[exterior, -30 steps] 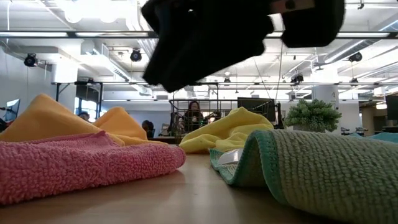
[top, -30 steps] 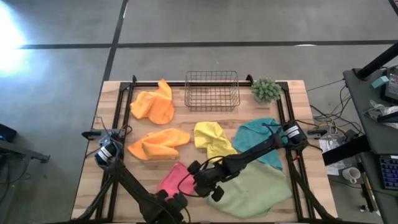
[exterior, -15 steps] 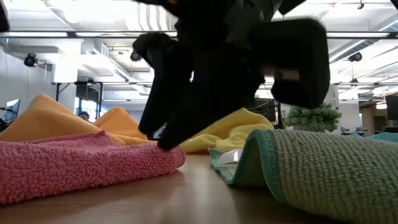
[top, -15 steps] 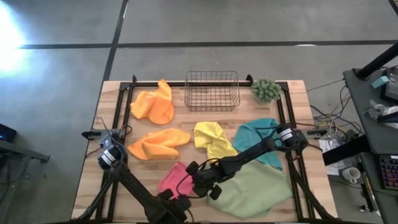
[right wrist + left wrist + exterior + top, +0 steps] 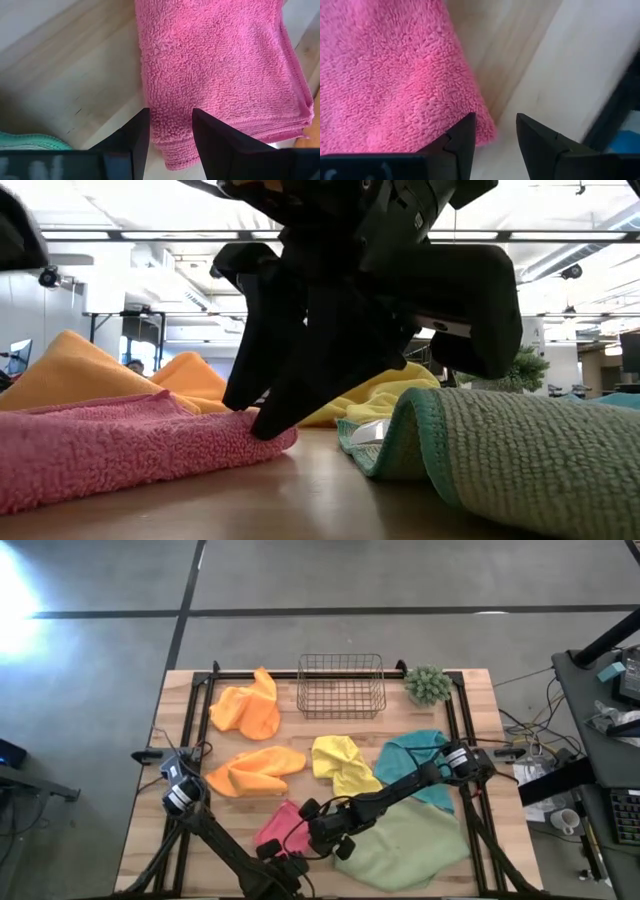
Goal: Fold microfiber towels
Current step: Put the folded pink microfiber cloth into the gold wire basket
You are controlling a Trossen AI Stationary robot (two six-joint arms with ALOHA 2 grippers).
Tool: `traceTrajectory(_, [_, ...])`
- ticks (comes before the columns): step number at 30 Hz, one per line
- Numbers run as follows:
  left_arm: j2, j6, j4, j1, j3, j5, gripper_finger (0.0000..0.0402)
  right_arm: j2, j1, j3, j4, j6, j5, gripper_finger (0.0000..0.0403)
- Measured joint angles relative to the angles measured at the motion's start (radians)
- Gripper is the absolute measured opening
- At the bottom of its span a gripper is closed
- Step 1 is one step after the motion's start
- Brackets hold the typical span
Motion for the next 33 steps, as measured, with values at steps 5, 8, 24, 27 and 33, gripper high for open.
traceTrajectory(5, [0.031,-0.007,-0.028,0.015,0.002,0.03,0.0127,0.0,0.002,0.0,0.011,0.0,0.0,0.0139])
traceTrajectory(8, [0.042,-0.022,-0.062,0.024,0.004,0.044,0.0127,0.0,0.002,0.0,0.01,0.001,-0.003,0.0139])
traceTrajectory(24, [0.046,-0.03,-0.168,0.031,-0.011,0.038,0.0102,0.041,0.003,0.0,0.074,-0.007,0.076,0.0139])
traceTrajectory(27, [0.047,-0.027,-0.175,0.03,-0.013,0.038,0.0064,0.037,-0.004,0.002,0.077,-0.003,0.08,0.0139])
traceTrajectory(33, [0.047,-0.024,-0.184,0.031,-0.015,0.036,0.0006,0.062,-0.028,0.008,0.094,0.002,0.078,0.0139])
